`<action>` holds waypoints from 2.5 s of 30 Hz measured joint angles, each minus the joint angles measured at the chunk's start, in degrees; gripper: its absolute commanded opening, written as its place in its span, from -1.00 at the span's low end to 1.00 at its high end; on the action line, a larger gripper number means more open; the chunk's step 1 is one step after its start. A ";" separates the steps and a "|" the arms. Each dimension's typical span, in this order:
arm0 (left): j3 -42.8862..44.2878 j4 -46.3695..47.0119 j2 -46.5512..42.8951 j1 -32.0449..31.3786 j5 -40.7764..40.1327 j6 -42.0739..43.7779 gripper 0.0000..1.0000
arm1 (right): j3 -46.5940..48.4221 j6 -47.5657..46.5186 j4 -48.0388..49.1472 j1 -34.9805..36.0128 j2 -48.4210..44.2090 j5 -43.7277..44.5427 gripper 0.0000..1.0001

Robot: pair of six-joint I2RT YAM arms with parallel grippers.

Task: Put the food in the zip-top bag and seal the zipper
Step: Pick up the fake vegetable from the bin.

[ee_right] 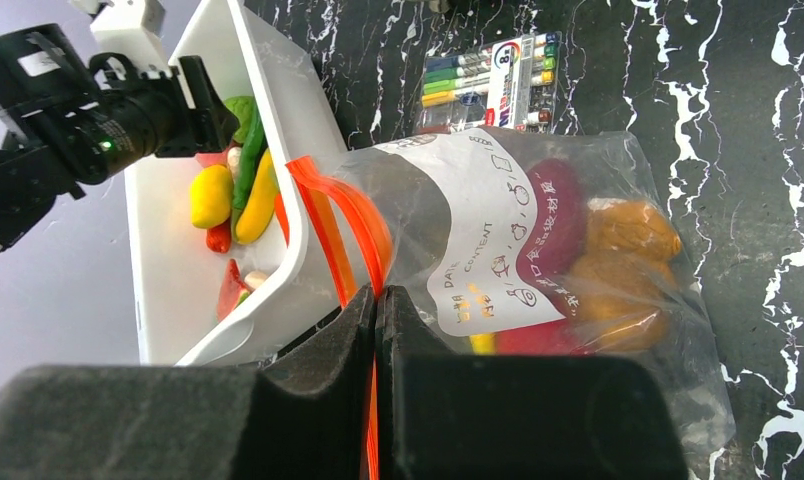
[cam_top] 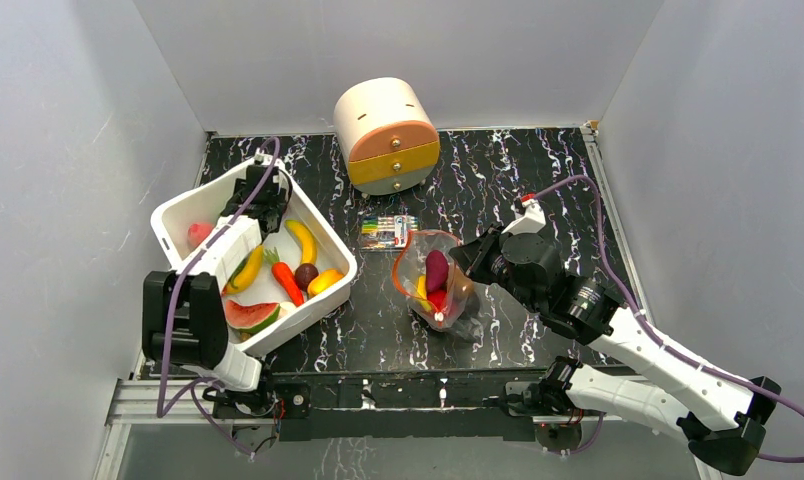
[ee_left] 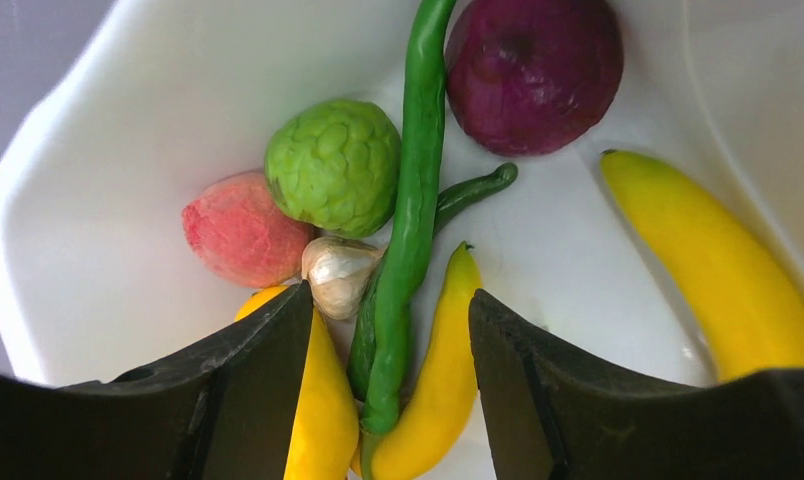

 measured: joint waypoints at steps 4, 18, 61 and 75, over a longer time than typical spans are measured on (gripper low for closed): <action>-1.99 2.05 2.38 1.29 0.00 2.62 -0.04 | 0.09 -0.63 0.00 0.00 0.00 0.02 -1.00; -3.61 9.97 8.15 3.04 -0.92 8.26 -0.07 | -0.04 -1.55 0.46 0.00 -0.04 -0.26 -1.00; -7.37 6.71 -12.55 3.34 5.31 -4.74 -0.72 | -2.58 0.96 0.68 0.00 -2.89 -2.71 -1.00; -7.39 4.96 -25.29 3.34 21.44 -12.13 -0.68 | -2.60 1.81 1.01 0.00 -2.25 -2.82 -1.00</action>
